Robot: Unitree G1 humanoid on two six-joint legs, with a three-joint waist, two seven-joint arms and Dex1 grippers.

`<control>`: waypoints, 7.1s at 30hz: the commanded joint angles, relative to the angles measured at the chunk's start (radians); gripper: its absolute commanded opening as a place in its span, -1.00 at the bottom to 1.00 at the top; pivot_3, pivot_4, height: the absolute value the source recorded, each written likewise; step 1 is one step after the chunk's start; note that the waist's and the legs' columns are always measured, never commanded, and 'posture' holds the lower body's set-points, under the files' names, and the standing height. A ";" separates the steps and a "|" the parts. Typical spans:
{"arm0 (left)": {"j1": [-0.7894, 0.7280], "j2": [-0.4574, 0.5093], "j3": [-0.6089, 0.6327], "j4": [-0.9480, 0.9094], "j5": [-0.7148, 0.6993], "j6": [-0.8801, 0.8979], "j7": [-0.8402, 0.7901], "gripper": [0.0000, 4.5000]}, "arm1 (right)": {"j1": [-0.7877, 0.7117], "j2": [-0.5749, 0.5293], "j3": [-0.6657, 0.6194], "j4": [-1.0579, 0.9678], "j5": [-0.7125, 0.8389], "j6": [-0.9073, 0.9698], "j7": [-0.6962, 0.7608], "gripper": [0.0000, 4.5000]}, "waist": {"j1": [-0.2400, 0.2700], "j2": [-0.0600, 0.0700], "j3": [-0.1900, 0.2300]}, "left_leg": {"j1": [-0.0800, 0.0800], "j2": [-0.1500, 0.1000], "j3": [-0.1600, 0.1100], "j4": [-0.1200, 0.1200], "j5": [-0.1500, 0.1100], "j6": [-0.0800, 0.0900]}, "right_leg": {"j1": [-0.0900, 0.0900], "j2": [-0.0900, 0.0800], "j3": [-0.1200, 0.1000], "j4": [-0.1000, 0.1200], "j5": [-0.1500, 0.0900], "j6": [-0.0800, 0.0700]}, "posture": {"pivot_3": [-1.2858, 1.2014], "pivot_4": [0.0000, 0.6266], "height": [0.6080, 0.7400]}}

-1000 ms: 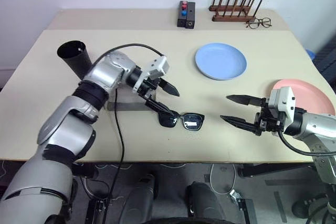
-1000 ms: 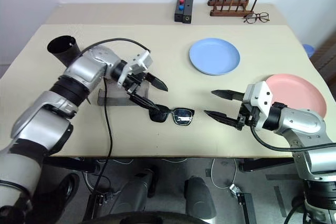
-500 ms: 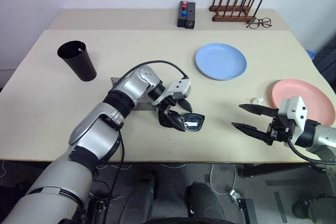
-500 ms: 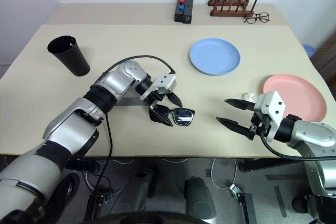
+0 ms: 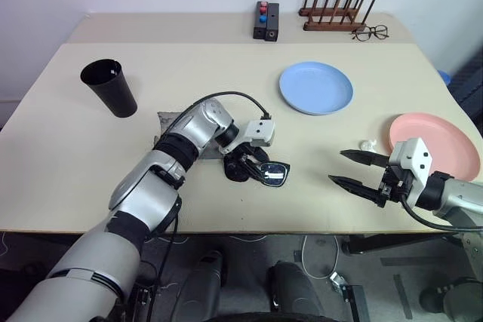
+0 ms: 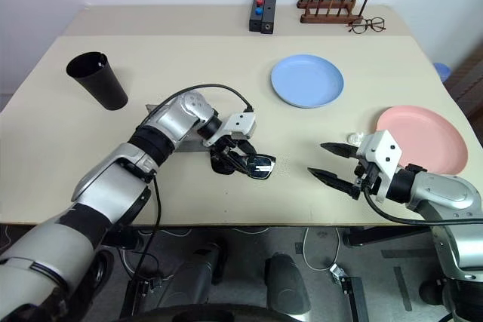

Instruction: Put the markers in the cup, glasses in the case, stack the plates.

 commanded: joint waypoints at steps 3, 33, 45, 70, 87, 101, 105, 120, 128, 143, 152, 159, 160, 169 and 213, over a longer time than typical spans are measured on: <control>-0.035 0.001 0.037 0.025 0.039 -0.013 -0.029 0.24 | -0.036 0.004 0.002 -0.015 -0.003 -0.026 -0.004 0.34 | 0.000 0.000 0.000 | 0.000 0.000 0.000 0.000 0.000 0.000 | 0.000 0.000 0.000 0.000 0.000 0.000 | 0.03 -0.52 0.96; -0.194 0.037 0.205 0.106 -0.078 0.190 -0.083 -0.99 | -0.078 0.019 0.040 0.014 -0.040 -0.063 -0.014 0.34 | -0.003 0.000 -0.001 | 0.001 -0.001 -0.001 0.001 0.000 0.001 | 0.002 0.000 -0.002 0.000 0.000 0.001 | 0.03 -0.52 0.96; -0.333 0.237 0.229 0.144 -0.291 0.313 -0.083 -0.99 | -0.134 0.039 0.065 0.029 -0.013 -0.049 -0.008 0.34 | -0.002 0.000 0.000 | 0.001 -0.001 -0.001 0.000 0.000 0.001 | 0.002 0.000 -0.002 0.000 0.000 0.001 | 0.03 -0.52 0.96; -0.138 0.529 -0.227 0.190 -0.321 -0.148 -0.083 -0.99 | -0.196 0.050 0.127 0.055 -0.025 -0.052 0.004 0.34 | -0.024 -0.001 0.001 | 0.000 -0.001 -0.001 0.000 0.001 0.001 | 0.000 -0.001 0.000 0.001 0.000 0.001 | 0.03 -0.52 0.96; -0.111 0.476 -0.254 0.198 -0.373 -0.030 -0.083 -0.48 | -0.178 0.045 0.118 0.036 -0.027 -0.049 -0.011 0.34 | -0.028 -0.001 0.001 | 0.001 -0.001 -0.001 0.000 0.001 0.001 | 0.000 0.000 0.000 0.001 0.000 0.001 | 0.03 -0.52 0.96; -0.114 0.457 -0.182 0.221 -0.384 -0.097 -0.083 0.96 | -0.195 0.046 0.130 0.054 -0.034 -0.052 -0.007 0.34 | -0.027 -0.001 0.001 | 0.000 -0.001 -0.001 0.000 0.001 0.001 | 0.000 -0.001 0.000 0.001 0.000 0.001 | 0.03 -0.52 0.96; -0.137 0.466 -0.142 0.218 -0.379 -0.087 -0.083 0.96 | -0.203 0.046 0.131 0.060 -0.037 -0.051 -0.003 0.34 | -0.028 -0.001 0.001 | 0.000 -0.001 -0.001 0.000 0.001 0.001 | 0.000 0.000 0.000 0.001 0.000 0.001 | 0.03 -0.52 0.96; -0.241 0.443 0.237 0.309 -0.241 -0.120 0.200 -0.99 | -0.279 0.109 0.174 0.118 -0.077 -0.093 -0.036 0.34 | -0.029 -0.001 0.001 | 0.001 -0.001 -0.001 0.000 0.001 0.001 | 0.001 0.000 -0.001 0.002 0.000 0.001 | 0.03 -0.52 0.96; -0.184 0.418 0.317 0.337 -0.117 -0.119 0.363 -0.99 | -0.307 0.190 0.151 0.089 -0.003 -0.087 -0.054 0.34 | -0.029 -0.001 0.001 | 0.001 -0.001 -0.001 0.000 0.001 0.001 | 0.001 0.000 -0.001 0.003 0.000 0.002 | 0.03 -0.52 0.96; -0.109 0.380 0.369 0.332 0.002 -0.001 0.232 -0.99 | -0.306 0.182 0.173 0.097 -0.047 -0.104 -0.058 0.34 | -0.031 -0.001 0.001 | 0.001 -0.001 0.000 0.000 0.001 0.001 | 0.000 0.001 -0.001 0.003 0.000 0.002 | 0.03 -0.52 0.96; -0.119 0.398 0.377 0.308 0.038 0.114 0.058 -0.99 | -0.314 0.183 0.173 0.108 -0.073 -0.116 -0.064 0.34 | -0.029 -0.001 0.001 | 0.001 -0.001 -0.001 0.000 0.001 0.001 | 0.001 0.001 -0.001 0.004 0.000 0.002 | 0.03 -0.52 0.96; -0.102 0.413 0.343 0.265 0.036 0.159 -0.074 -0.99 | -0.313 0.181 0.173 0.115 -0.083 -0.124 -0.064 0.34 | -0.030 -0.001 0.001 | 0.001 -0.001 -0.001 0.000 0.001 0.001 | 0.001 0.001 -0.001 0.004 0.000 0.002 | 0.03 -0.52 0.96; -0.095 0.418 0.321 0.252 0.022 0.173 -0.081 -0.99 | -0.312 0.180 0.173 0.115 -0.084 -0.125 -0.065 0.34 | -0.029 -0.001 0.001 | 0.001 -0.001 -0.001 0.000 0.001 0.001 | 0.001 0.001 -0.001 0.004 0.000 0.002 | 0.03 -0.52 0.96; 0.026 0.464 0.165 0.087 -0.122 0.217 -0.083 -0.99 | -0.319 0.179 0.173 0.129 -0.106 -0.138 -0.069 0.34 | -0.029 0.000 0.000 | 0.001 -0.001 -0.001 0.000 0.001 0.001 | 0.001 0.001 0.000 0.004 0.000 0.001 | 0.03 -0.52 0.96; 0.479 0.272 0.569 -0.840 -0.532 0.363 0.190 0.94 | -0.186 -0.112 0.025 0.425 -0.351 0.224 -0.298 0.34 | -0.026 0.004 -0.002 | 0.003 0.000 0.001 0.000 0.001 0.000 | 0.002 -0.001 0.002 0.004 0.000 0.001 | 0.03 -0.52 0.96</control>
